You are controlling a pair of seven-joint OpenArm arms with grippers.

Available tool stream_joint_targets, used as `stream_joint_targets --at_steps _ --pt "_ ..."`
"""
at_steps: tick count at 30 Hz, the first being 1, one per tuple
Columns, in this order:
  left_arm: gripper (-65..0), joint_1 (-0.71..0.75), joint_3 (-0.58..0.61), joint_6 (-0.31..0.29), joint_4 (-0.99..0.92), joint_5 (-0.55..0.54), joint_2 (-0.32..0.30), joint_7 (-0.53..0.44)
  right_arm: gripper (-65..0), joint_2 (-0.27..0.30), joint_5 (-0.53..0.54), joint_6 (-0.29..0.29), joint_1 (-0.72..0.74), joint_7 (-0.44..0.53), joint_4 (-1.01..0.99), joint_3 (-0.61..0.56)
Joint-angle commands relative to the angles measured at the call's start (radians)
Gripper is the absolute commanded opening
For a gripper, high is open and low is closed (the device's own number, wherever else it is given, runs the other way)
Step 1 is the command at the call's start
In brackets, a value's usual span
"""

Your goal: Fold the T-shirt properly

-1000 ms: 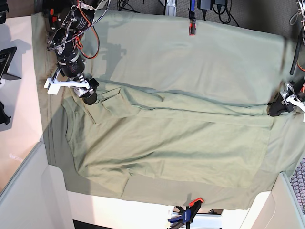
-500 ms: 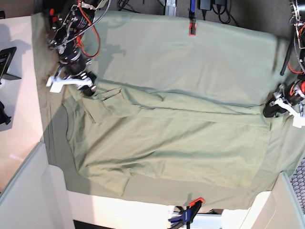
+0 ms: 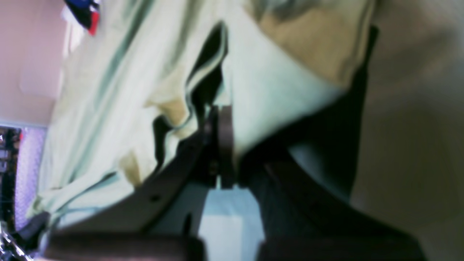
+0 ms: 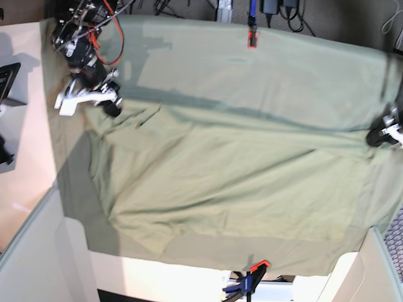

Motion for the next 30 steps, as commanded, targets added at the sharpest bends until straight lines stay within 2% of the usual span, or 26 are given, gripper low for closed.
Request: stream_joint_targets --at_steps 1,8,16,22,30 --pt "-65.0 -0.003 -0.006 -0.016 0.031 -0.018 -0.039 -0.012 -65.0 0.018 0.03 0.013 -0.007 0.023 0.037 0.001" --pt "-65.0 0.167 -0.011 -0.016 0.206 -0.037 -0.097 0.006 -65.0 0.042 0.064 0.016 -0.17 0.012 0.156 -0.001" --pt "-65.0 0.385 -0.105 -0.016 0.412 -0.051 -0.111 0.027 -65.0 0.068 0.068 0.016 -0.348 0.013 0.316 -0.001" --pt "-65.0 0.547 -0.147 -0.016 0.555 -0.058 -0.11 0.029 -65.0 0.107 0.067 0.016 -0.415 0.013 0.346 -0.001" --pt "-65.0 0.647 -0.199 -0.016 0.568 -0.057 -0.11 0.016 -65.0 0.15 0.067 0.016 -0.457 0.012 0.348 0.0"
